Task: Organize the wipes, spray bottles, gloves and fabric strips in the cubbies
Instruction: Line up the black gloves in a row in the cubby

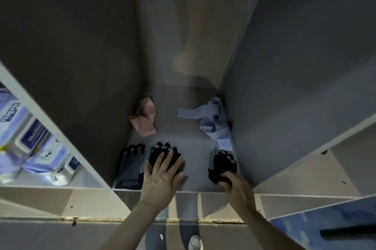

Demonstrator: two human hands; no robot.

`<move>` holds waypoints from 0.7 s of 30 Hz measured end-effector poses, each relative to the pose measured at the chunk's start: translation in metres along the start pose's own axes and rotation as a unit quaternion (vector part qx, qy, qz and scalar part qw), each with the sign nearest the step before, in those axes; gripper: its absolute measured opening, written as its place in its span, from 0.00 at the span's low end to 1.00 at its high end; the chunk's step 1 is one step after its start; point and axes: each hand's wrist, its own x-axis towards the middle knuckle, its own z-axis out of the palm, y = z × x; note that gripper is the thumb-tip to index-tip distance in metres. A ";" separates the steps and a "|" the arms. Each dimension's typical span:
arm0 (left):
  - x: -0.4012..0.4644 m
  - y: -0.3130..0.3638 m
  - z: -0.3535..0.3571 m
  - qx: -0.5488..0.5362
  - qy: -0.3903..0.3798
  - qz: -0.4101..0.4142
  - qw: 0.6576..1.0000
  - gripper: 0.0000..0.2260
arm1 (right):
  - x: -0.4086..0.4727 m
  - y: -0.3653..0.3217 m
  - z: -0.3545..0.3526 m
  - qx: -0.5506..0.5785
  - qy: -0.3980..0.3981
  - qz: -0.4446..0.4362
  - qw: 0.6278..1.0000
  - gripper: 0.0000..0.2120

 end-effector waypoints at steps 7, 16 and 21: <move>0.020 0.052 -0.069 -0.670 -0.224 -0.280 0.650 0.27 | 0.024 -0.081 -0.039 0.369 0.038 0.045 0.928 0.10; 0.029 0.066 -0.095 -0.841 -0.063 -0.259 0.471 0.16 | -0.002 -0.128 -0.078 0.413 -0.130 -0.046 0.900 0.22; 0.024 0.078 -0.110 -0.811 -0.049 -0.223 0.538 0.14 | 0.007 -0.160 -0.081 0.442 -0.075 -0.017 0.894 0.21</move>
